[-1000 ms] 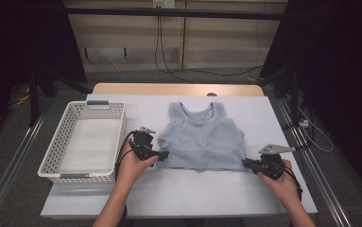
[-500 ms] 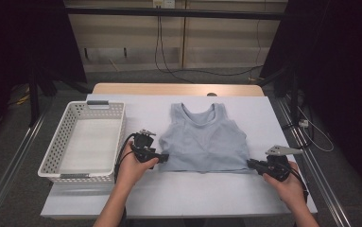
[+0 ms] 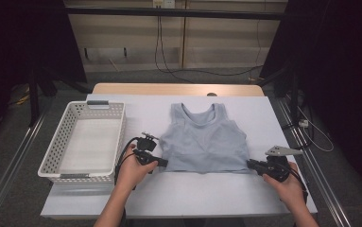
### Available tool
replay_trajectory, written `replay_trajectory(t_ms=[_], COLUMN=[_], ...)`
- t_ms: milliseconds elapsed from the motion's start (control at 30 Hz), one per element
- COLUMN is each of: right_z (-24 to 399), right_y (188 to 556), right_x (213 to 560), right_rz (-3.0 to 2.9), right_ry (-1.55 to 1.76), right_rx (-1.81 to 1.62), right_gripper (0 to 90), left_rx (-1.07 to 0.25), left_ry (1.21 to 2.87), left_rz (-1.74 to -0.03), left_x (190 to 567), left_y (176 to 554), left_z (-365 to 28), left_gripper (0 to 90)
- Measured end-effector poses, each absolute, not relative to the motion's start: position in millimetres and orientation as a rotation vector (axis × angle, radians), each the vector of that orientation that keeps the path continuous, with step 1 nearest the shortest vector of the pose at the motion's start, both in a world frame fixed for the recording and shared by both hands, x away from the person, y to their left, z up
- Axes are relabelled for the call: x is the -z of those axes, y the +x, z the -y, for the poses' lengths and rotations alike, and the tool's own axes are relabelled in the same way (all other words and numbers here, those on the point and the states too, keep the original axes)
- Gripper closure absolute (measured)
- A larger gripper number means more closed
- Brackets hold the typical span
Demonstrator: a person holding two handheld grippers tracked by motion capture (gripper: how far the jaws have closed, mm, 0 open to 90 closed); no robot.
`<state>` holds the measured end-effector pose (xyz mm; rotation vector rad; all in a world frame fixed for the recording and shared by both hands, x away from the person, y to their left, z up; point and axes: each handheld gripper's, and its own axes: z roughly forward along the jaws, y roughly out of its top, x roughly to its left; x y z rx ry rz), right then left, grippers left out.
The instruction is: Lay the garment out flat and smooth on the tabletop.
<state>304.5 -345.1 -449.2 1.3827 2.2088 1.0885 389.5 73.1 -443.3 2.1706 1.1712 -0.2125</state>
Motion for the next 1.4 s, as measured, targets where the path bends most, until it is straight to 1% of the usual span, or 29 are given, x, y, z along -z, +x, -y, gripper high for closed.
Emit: replay_trajectory(t_ms=[100, 200, 367, 467, 633, 1000, 1200, 1300, 1400], right_z=[347, 351, 351, 347, 354, 351, 352, 352, 351], right_y=[304, 301, 294, 288, 276, 271, 267, 267, 268], right_x=[446, 440, 434, 434, 437, 440, 435, 436, 435], right_rz=[-2.193, -2.171, -2.182, -2.22, -2.227, -2.23, -2.22, -2.226, -2.218], right_ry=[1.381, 1.378, 1.389, 1.348, 1.374, 1.362, 1.344, 1.342, 1.331], right_rx=[-1.108, -1.125, -1.158, -1.124, -1.145, -1.144, -1.169, -1.165, -1.151], right_gripper=[87.4, 87.4, 87.4, 87.4, 87.3, 87.3, 87.0, 84.2, 74.8], left_rx=[0.252, 0.285, 0.27, 0.274, 0.304, 0.277, 0.264, 0.238, 0.189], left_ry=[2.183, 2.141, 2.143, 2.154, 2.171, 2.184, 2.176, 2.19, 2.192], left_rz=[-1.144, -1.123, -1.102, -1.082, -1.078, -1.055, -1.042, -1.036, -1.046], left_x=[436, 425, 414, 415, 423, 419, 416, 416, 416], left_y=[388, 384, 375, 367, 360, 356, 353, 353, 354], left_z=[-74, -77, -80, -80, -84, -83, -86, -86, -88], left_gripper=[86.2, 86.3, 86.3, 86.4, 86.4, 86.3, 86.1, 83.0, 68.7])
